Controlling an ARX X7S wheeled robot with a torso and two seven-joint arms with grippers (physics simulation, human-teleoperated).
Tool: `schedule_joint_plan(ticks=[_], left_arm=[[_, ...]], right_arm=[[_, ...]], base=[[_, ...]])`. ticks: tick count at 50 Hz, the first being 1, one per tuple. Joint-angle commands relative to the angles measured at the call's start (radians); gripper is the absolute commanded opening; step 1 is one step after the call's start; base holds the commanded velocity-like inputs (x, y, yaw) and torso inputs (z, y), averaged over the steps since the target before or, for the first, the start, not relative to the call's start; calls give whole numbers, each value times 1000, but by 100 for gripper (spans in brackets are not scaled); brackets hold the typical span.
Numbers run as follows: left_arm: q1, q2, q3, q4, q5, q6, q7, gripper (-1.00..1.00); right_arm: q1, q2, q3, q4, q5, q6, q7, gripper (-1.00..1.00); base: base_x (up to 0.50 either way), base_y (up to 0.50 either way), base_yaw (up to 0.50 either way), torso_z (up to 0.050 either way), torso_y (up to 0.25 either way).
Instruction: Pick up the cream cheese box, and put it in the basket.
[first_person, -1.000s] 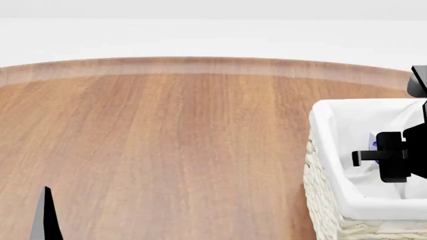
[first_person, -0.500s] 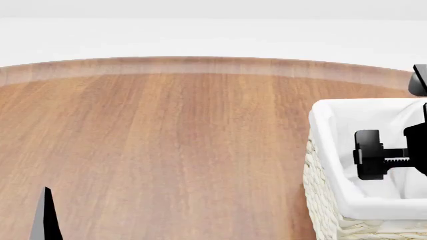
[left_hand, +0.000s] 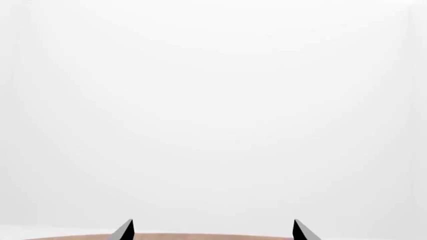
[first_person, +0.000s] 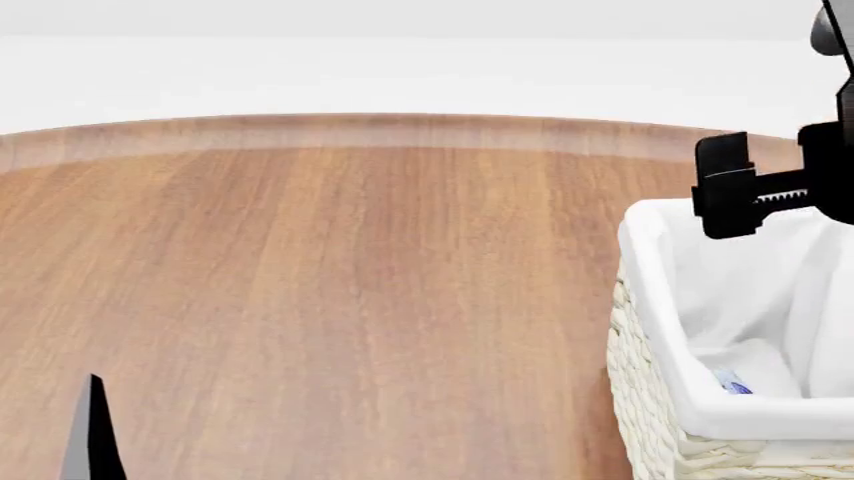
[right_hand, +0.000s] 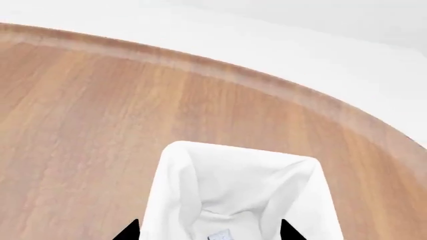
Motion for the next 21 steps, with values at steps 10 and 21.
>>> schedule_joint_plan(ticks=[10, 21], left_arm=[[-3, -4, -3, -4, -1, 4, -7, 100], [-3, -6, -7, -5, -2, 9, -12, 100]], right_arm=[[-418, 31, 282, -416, 33, -507, 329, 100], [-713, 42, 365, -790, 50, -666, 520, 100]], base=[[0, 0, 0, 0, 0], [0, 0, 0, 0, 0]])
